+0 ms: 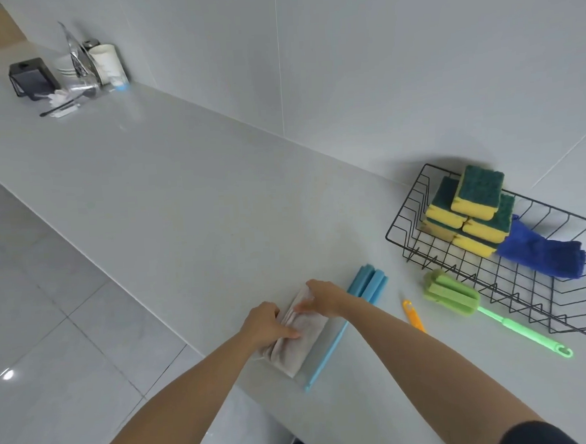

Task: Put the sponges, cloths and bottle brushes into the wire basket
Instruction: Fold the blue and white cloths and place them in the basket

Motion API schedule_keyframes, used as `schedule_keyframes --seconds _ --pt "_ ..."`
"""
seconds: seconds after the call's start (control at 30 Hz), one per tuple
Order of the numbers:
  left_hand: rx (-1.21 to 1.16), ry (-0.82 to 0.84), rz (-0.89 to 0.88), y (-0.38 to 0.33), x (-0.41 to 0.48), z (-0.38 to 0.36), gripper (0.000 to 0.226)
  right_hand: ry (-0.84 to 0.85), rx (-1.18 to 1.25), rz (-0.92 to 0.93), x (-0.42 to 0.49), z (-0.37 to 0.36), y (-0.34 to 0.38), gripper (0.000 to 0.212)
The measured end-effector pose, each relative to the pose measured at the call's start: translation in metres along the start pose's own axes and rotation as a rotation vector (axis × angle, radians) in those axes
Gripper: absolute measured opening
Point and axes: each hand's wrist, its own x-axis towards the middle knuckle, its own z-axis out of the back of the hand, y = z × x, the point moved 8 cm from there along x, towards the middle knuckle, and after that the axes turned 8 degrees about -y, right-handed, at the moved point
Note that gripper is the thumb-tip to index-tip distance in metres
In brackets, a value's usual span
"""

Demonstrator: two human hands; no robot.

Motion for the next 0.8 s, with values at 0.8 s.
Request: schedule_keyframes --seconds 0.8 --pt "0.377 0.29 -0.786 -0.344 -0.034 -0.01 0.02 -0.736 0.562 -0.119 -0.139 0.224 -0.181 0.034"
